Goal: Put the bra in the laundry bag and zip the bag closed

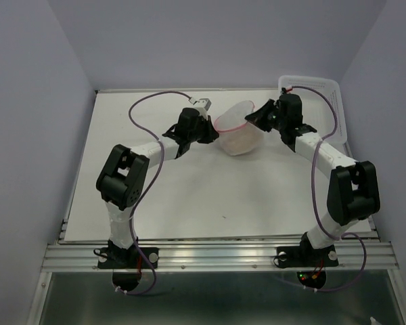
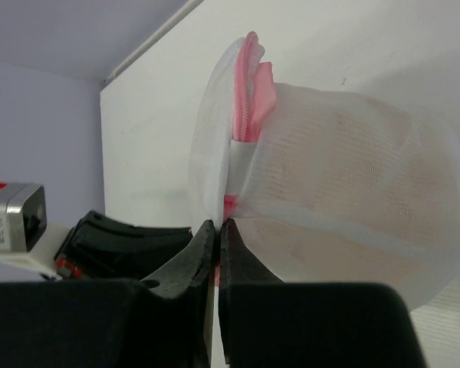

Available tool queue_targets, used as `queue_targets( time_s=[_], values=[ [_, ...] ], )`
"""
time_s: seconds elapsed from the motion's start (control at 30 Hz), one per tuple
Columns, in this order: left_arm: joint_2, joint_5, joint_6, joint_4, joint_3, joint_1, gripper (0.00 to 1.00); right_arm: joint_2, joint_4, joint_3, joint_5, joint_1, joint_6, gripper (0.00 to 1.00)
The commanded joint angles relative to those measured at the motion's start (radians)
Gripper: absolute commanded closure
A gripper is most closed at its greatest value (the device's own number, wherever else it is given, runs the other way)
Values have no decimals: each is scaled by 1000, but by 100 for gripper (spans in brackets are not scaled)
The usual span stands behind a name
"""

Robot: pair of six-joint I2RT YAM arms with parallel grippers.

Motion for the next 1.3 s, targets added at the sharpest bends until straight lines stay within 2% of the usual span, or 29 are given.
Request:
queue_targets(
  time_s=[0.0, 0.2, 0.3, 0.33, 0.37, 0.47, 0.6, 0.63, 0.73, 0.87, 1.0, 1.27],
  values=[
    [-30, -33, 23, -5, -18, 42, 100, -6, -28, 98, -175, -28, -147, 99],
    [-68, 31, 75, -33, 1, 44, 100, 100, -144, 190, -312, -28, -316, 99],
    [-125, 20, 101, -79, -2, 24, 100, 128, -184, 245, -314, -28, -415, 78],
    [-147, 19, 99, -102, -4, 19, 100, 135, -210, 268, -314, -28, -490, 61],
    [-155, 22, 87, -116, -1, 9, 100, 141, -271, 291, -320, -28, -526, 49],
    [-160, 13, 55, -184, 31, -17, 100, 119, -324, 317, -292, -28, -645, 21],
    [-172, 25, 29, -191, 24, -41, 100, 39, -393, 291, -283, -28, -862, 0],
    [-178, 22, 21, -195, 24, -42, 100, -5, -413, 261, -268, -14, -985, 0],
    [-200, 28, 3, -209, 28, -44, 100, -91, -411, 205, -202, 15, -1142, 0],
    [-204, 19, 4, -275, 89, -54, 100, -121, -524, 237, -208, 84, -1407, 0],
    [-203, -15, 6, -321, 123, -65, 100, -141, -580, 228, -214, 168, -1595, 0],
    [-198, -41, 66, -386, 185, -74, 100, -84, -591, 257, -194, 248, -1781, 0]
  ],
)
